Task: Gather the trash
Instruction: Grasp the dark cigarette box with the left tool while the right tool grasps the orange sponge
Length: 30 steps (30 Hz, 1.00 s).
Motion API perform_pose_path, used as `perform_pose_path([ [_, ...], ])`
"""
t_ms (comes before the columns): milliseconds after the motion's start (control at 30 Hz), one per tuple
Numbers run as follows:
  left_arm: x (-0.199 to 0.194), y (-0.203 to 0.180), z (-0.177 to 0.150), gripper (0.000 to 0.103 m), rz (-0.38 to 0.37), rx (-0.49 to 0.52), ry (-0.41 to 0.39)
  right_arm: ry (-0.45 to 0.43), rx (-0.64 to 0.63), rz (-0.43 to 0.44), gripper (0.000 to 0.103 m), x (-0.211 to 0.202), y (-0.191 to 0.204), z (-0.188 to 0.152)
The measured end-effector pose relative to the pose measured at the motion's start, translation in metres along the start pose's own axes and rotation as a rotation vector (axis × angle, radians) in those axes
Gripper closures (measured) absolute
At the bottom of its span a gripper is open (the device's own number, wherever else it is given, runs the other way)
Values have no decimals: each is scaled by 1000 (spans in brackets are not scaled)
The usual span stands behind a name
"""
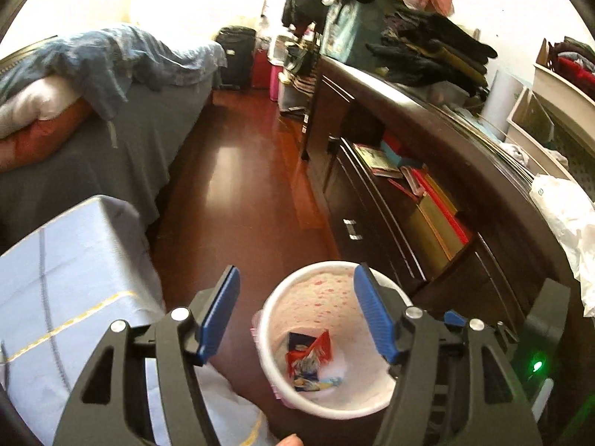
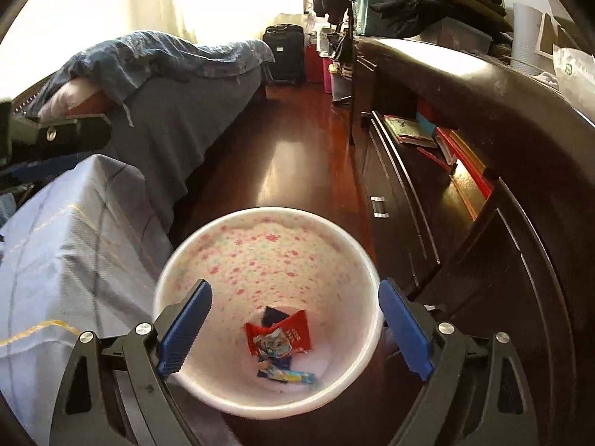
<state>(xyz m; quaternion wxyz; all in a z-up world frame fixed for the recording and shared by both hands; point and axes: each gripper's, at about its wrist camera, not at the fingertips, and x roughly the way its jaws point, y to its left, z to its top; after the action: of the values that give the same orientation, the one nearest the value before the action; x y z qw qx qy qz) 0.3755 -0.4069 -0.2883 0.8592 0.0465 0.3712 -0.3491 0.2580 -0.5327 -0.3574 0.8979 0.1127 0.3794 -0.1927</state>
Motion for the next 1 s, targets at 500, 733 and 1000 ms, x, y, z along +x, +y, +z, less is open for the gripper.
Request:
perform_pose_path([
  [500,-125,104,-41,22,371,-179,-62,55,-119,149,7,-65,97,-12],
  [733,-175,199,-58,16,587,-363,-76,43,-223,258,6,-87,156,-18],
  [1000,-165,278,-50,3,713,-448,-10,54,-326,338,6,-94,214,-27],
])
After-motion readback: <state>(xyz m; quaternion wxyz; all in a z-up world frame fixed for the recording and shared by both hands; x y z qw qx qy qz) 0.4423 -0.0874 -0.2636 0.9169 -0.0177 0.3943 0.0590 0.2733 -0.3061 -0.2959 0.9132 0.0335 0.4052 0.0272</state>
